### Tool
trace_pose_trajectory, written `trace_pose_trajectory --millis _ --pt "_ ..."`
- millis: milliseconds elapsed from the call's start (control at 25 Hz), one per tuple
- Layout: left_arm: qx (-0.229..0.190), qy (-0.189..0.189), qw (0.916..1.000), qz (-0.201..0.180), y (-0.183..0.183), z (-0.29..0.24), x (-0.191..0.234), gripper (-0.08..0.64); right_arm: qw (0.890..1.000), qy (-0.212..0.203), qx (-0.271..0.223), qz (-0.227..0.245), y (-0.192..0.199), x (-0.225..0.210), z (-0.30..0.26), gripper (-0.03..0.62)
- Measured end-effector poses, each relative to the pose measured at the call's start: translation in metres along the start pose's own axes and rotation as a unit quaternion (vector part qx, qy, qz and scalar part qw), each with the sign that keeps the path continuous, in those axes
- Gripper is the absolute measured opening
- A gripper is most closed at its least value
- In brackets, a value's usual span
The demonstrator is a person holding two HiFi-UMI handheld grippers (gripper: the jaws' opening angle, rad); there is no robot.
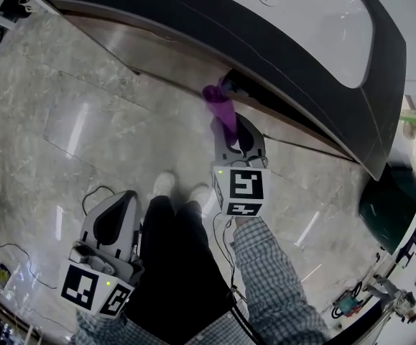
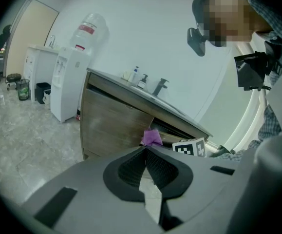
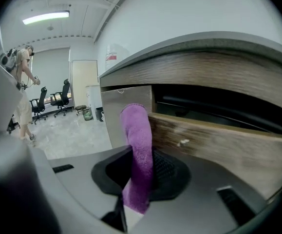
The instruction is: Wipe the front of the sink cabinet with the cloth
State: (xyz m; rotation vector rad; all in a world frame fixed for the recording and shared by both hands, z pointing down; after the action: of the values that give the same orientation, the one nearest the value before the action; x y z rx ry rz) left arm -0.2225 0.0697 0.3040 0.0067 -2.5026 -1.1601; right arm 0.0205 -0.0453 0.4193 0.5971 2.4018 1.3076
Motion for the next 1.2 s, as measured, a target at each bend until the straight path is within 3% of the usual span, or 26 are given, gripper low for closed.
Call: trace_pose_trajectory --millis 480,1200 --pt "0.011 0.026 0.9994 -0.020 0.001 -0.015 -0.029 0.011 0.996 0.068 -0.013 -0.050 0.016 -0.048 0.042 0.077" --pt "0.037 0.065 0.9956 -0.056 0.011 -0.043 -0.084 0.011 0.977 0.173 -0.024 -0.123 0.071 -0.136 0.134 0.077"
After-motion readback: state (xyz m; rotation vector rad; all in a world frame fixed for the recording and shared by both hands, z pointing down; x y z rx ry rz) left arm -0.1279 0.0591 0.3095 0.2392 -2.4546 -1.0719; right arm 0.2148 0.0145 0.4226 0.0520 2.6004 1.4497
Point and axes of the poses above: the fingertips, and each gripper's own axes: z backward along the fingers, x to its left, y out of its underside, the point moved 10 cm from there along z, backward along the fingers, and after that the axes turned 11 degrees about -y, right-handed, at the moved point
